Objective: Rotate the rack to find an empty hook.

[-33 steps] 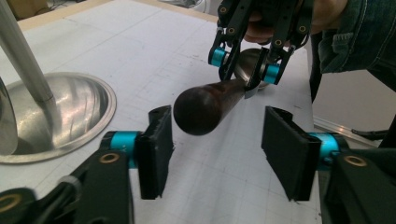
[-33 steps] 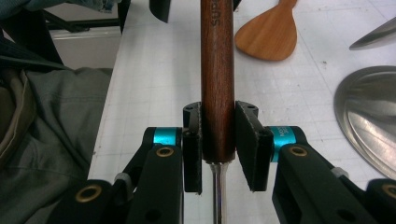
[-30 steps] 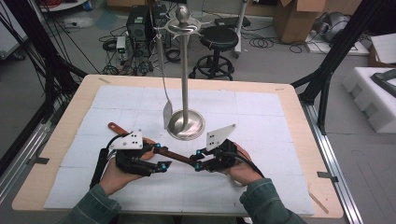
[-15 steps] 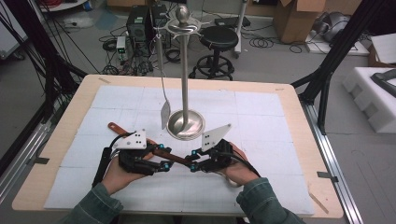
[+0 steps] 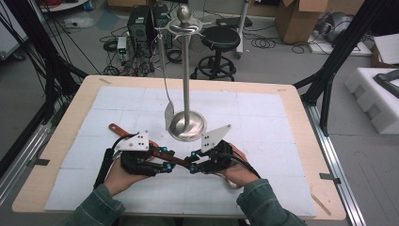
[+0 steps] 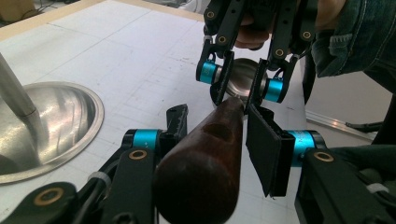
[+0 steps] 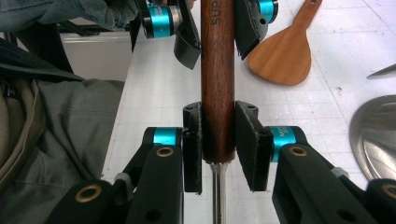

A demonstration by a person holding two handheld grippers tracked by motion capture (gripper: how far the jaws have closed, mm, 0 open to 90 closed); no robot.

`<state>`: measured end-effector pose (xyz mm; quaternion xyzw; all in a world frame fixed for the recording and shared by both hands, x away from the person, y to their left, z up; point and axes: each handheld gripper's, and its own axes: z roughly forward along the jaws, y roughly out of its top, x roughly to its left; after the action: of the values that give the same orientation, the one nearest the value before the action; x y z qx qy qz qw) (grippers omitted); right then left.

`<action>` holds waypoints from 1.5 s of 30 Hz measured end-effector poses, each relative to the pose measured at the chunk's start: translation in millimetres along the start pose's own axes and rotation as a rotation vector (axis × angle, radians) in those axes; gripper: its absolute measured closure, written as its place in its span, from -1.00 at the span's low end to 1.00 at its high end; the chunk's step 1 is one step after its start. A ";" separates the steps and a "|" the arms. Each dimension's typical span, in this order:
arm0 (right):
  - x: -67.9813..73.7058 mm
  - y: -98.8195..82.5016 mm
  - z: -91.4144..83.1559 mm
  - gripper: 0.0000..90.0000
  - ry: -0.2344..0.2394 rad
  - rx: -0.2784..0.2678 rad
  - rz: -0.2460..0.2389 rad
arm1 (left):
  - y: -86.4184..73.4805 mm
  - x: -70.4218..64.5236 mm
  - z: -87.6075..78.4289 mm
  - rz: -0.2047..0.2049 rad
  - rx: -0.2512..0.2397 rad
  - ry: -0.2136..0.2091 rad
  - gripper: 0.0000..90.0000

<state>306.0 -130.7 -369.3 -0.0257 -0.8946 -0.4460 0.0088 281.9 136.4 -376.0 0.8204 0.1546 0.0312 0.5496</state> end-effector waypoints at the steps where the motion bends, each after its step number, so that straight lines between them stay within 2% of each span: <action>1: -0.1 0.0 0.2 0.64 0.002 0.000 -0.002 | 0.0 -0.2 0.0 -0.002 0.002 0.000 0.31; 13: 1.2 3.4 2.1 0.64 0.006 -0.011 -0.006 | 0.1 -0.2 0.7 0.000 0.002 -0.007 0.28; 18: 1.6 3.6 1.6 0.63 0.005 -0.015 -0.006 | 0.9 0.4 -2.6 -0.014 -0.017 -0.030 0.43; 30: -2.6 1.8 1.6 0.62 0.049 -0.031 0.030 | 1.7 0.1 -3.6 -0.019 -0.019 -0.048 0.49; 34: -4.1 2.0 3.4 0.61 0.064 -0.013 0.037 | 3.8 -0.5 -3.6 -0.023 -0.033 -0.060 0.51; 39: -3.4 4.4 3.2 0.63 0.058 -0.011 0.032 | 8.2 -0.6 -5.1 -0.024 -0.043 -0.054 0.52; 45: -0.9 10.5 1.4 0.64 0.024 -0.016 0.020 | 16.0 -1.1 -9.2 -0.021 -0.061 -0.013 0.46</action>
<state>307.5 -123.4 -361.8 -0.0295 -0.8905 -0.4534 0.0241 282.3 138.7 -357.7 0.8019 0.1584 0.0248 0.5756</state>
